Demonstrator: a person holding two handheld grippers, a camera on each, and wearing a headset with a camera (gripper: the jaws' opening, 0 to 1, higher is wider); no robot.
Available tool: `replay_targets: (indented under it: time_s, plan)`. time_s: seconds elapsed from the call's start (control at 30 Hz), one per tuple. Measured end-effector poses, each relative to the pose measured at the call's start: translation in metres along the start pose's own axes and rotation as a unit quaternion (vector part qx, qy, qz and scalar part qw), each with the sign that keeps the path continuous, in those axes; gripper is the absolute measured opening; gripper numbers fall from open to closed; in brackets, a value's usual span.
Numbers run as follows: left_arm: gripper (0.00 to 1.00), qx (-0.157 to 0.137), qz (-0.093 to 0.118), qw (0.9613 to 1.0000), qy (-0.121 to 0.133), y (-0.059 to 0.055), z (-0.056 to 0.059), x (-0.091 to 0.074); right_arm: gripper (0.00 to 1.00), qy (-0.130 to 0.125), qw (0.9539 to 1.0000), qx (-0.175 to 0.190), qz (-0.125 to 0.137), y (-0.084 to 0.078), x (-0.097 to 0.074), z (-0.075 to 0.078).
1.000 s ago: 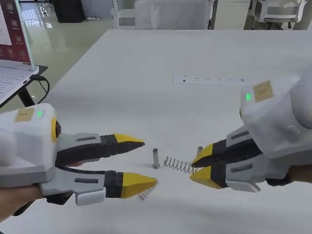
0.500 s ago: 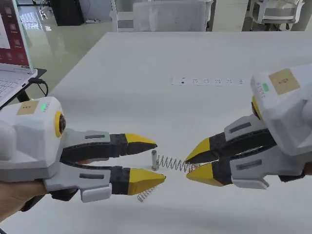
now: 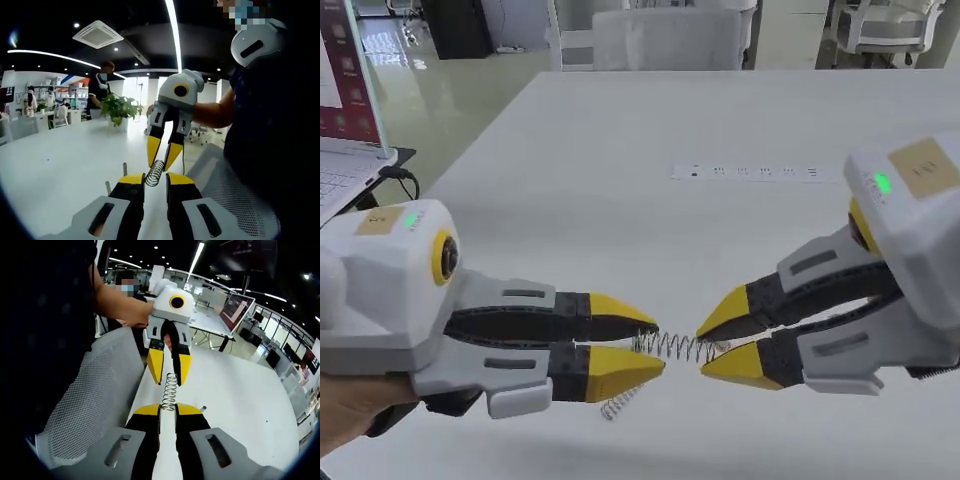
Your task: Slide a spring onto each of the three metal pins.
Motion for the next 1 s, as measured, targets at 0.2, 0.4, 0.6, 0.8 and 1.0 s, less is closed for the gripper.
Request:
replay_targets:
  time_s: [0.2, 0.4, 0.6, 0.8, 1.0]
  plan:
    - [0.07, 0.007, -0.002, 1.0, -0.006, 0.0, 0.0, 0.001, 0.08, 0.001, 1.0, -0.004, 0.002, 0.001, -0.001, 0.0]
    - [0.03, 0.014, -0.005, 0.9999, -0.007, 0.001, -0.002, 0.002, 0.08, -0.006, 1.0, -0.004, 0.0, 0.0, -0.003, 0.004]
    - [0.03, 0.025, -0.01, 0.9996, -0.008, 0.001, -0.002, 0.002, 0.07, -0.012, 0.9999, -0.004, 0.0, 0.001, -0.004, 0.006]
    - [0.03, 0.035, -0.007, 0.9993, -0.007, 0.002, -0.003, 0.002, 0.07, -0.013, 0.9999, 0.0, 0.002, 0.002, -0.005, 0.008]
    - [0.02, 0.026, 0.003, 0.9994, -0.023, 0.005, 0.0, 0.001, 0.07, 0.011, 0.9989, 0.034, 0.031, 0.004, -0.011, 0.007]
Point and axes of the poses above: the centre of the closed fingertips' face, and the gripper's own axes: x roughly forward along the fingers, z roughly to its right, y roughly out of its top, the point moved 6 cm from there along -x, roughly backward along the fingers, and after that the axes turned 4 degrees about z, right-handed, at the moved point
